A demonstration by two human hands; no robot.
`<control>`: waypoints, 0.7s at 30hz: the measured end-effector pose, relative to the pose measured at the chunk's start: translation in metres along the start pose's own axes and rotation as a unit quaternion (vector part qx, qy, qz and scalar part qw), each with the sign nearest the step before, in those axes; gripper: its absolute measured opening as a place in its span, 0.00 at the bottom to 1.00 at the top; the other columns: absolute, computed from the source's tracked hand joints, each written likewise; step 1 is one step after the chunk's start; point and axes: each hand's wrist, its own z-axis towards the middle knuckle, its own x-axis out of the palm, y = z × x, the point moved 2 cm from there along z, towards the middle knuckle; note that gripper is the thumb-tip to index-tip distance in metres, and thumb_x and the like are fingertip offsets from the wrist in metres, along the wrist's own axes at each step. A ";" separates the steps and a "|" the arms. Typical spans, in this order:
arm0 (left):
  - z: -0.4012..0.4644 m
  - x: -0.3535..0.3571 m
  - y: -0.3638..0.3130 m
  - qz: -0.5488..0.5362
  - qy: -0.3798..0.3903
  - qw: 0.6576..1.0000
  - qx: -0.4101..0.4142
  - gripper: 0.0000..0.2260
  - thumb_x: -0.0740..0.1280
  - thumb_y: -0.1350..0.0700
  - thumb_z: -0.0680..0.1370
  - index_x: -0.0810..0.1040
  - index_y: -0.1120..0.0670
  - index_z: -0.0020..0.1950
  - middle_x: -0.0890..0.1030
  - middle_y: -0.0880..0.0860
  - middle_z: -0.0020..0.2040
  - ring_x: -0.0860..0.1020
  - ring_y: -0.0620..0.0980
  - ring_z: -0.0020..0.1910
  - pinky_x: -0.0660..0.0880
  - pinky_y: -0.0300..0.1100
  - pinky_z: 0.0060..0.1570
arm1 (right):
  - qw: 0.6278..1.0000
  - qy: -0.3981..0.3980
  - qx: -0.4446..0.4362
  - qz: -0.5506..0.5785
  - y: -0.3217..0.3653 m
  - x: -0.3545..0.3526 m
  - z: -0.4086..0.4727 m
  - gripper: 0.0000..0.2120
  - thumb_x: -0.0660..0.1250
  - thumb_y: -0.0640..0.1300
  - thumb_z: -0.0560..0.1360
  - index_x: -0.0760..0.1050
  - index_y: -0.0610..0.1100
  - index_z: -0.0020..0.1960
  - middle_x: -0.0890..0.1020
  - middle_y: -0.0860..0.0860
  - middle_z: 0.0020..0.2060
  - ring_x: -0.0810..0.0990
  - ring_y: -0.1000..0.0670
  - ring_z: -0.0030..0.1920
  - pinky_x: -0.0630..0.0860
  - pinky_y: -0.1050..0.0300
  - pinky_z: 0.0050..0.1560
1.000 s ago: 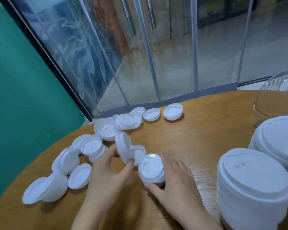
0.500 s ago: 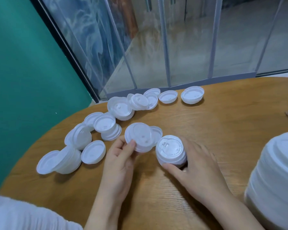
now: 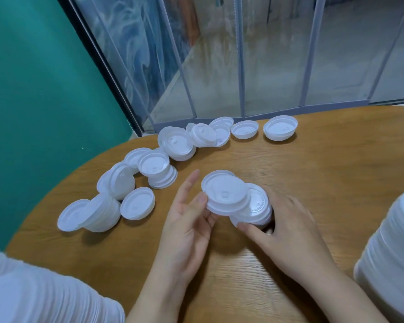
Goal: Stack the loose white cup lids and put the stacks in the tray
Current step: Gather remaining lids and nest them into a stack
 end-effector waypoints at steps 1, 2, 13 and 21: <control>-0.001 -0.001 0.001 0.012 0.014 1.000 -0.002 0.24 0.70 0.64 0.78 0.73 0.53 0.74 0.82 0.63 0.64 0.83 0.54 0.57 0.80 0.48 0.60 | 1.000 -0.001 0.000 0.000 0.000 0.000 0.000 0.31 0.72 0.66 0.68 0.69 0.63 0.68 0.73 0.71 0.51 0.68 0.59 0.57 0.68 0.53 0.60; -0.002 -0.002 0.003 0.032 0.027 0.999 -0.002 0.24 0.70 0.63 0.77 0.74 0.54 0.73 0.82 0.63 0.64 0.83 0.55 0.57 0.81 0.47 0.59 | 1.000 -0.002 -0.002 -0.002 0.001 0.000 0.000 0.31 0.72 0.67 0.68 0.69 0.63 0.68 0.74 0.71 0.51 0.69 0.59 0.57 0.69 0.52 0.60; 0.004 0.001 0.022 0.226 0.039 0.973 0.018 0.24 0.75 0.63 0.76 0.75 0.55 0.71 0.83 0.43 0.43 0.79 0.41 0.41 0.77 0.34 0.48 | 1.000 -0.002 0.008 -0.020 0.000 0.002 0.001 0.31 0.70 0.69 0.68 0.68 0.62 0.68 0.76 0.68 0.53 0.70 0.56 0.59 0.63 0.56 0.57; 0.013 0.000 0.017 0.305 0.040 0.950 0.047 0.21 0.75 0.65 0.76 0.79 0.53 0.67 0.77 0.50 0.44 0.75 0.41 0.44 0.76 0.33 0.49 | 1.000 0.005 0.013 -0.013 0.001 0.002 0.001 0.34 0.66 0.72 0.65 0.69 0.61 0.68 0.77 0.67 0.54 0.69 0.57 0.58 0.63 0.56 0.57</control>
